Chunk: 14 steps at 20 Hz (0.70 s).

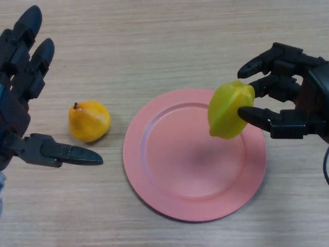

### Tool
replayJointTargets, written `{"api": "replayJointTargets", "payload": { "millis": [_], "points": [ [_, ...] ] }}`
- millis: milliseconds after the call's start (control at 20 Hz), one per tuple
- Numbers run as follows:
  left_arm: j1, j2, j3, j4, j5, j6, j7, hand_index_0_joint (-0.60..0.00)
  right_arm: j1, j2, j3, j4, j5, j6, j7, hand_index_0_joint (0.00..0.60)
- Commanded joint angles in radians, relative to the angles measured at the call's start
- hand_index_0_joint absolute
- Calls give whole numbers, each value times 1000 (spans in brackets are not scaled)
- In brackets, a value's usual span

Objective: Pick up the yellow starfruit and place it on the plate

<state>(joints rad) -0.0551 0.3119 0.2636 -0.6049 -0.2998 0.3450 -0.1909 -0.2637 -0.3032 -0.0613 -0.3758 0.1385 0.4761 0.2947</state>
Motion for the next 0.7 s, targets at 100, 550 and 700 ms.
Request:
{"api": "replayJointTargets", "payload": {
  "millis": [100,550,700],
  "points": [
    [-37,47,81,-32,-8,-104,16,0,-54,-23,-42,-89,32,-83,-23,600],
    [-34,47,80,-15,12,-128,12,0,-48,-23,-42,-91,36,-103,-19,600],
    [-32,45,79,-19,11,-121,10,0,-46,-22,-54,-103,45,-77,-12,600]
  ]
}}
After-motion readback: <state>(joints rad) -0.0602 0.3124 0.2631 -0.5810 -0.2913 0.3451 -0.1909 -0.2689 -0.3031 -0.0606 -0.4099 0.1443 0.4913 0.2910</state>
